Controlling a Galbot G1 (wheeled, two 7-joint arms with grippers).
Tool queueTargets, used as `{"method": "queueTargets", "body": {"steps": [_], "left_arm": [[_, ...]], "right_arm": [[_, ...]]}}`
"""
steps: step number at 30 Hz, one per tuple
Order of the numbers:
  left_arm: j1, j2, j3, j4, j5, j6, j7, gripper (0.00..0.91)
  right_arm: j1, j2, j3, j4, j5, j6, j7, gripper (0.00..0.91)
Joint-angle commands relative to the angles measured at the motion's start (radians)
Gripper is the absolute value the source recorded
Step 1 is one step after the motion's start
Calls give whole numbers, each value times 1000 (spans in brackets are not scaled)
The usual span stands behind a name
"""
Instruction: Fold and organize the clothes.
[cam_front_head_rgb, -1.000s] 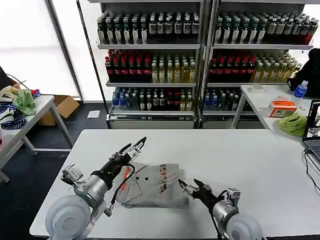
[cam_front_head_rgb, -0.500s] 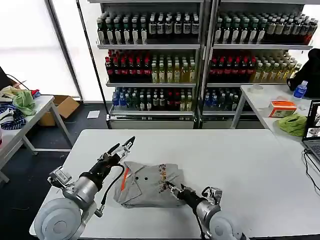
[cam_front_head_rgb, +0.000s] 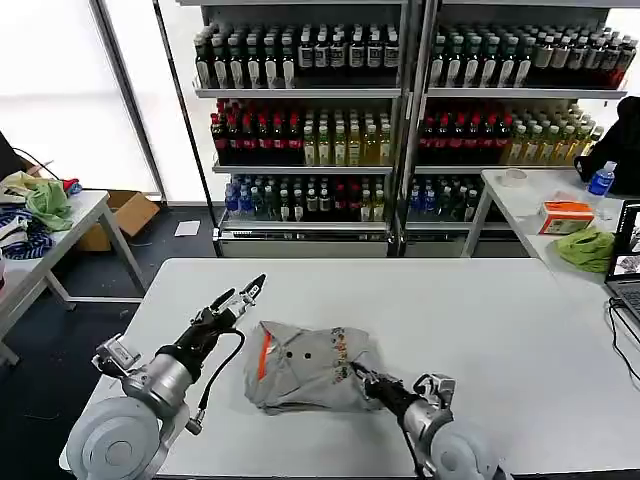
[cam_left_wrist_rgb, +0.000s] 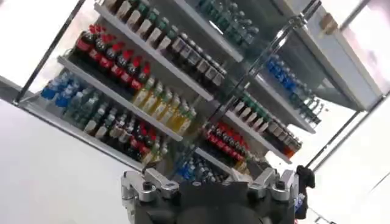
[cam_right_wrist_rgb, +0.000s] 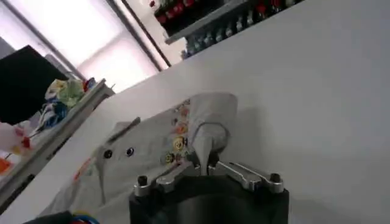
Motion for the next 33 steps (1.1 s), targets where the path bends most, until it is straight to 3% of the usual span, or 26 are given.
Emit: {"method": "queueTargets", "body": {"steps": [1, 6, 7, 8, 12, 18, 23, 26, 29, 33], "left_arm": [[5, -1, 0, 3, 3, 0, 1, 907], [2, -2, 18, 10, 6, 0, 0, 907], [1, -4, 21, 12, 7, 0, 0, 907], [0, -5, 22, 14, 9, -1, 0, 907], [2, -9, 19, 17, 12, -1, 0, 907], [-7, -13, 15, 23, 11, -2, 1, 907], [-13, -13, 16, 18, 10, -3, 0, 907], [-5, -9, 12, 13, 10, -2, 0, 907], [9, -7, 6, 6, 10, -2, 0, 907], [15, -12, 5, 5, 11, -2, 0, 907]], "right_arm": [[-26, -118, 184, 6, -202, -65, -97, 0], [-23, -132, 205, -22, -318, -78, -110, 0], [-22, -128, 199, -24, -328, -75, -108, 242], [-21, -120, 195, -24, -335, -69, -108, 907], [-31, -103, 208, -16, -415, -19, -93, 907], [-35, -130, 299, -4, -433, 12, -60, 907], [5, -92, 285, 54, -431, 47, -18, 907], [33, -40, 209, 105, -436, 49, 1, 907], [94, 35, 78, 111, -460, -19, 92, 907], [146, 104, -69, 38, -577, -32, 170, 907]]}}
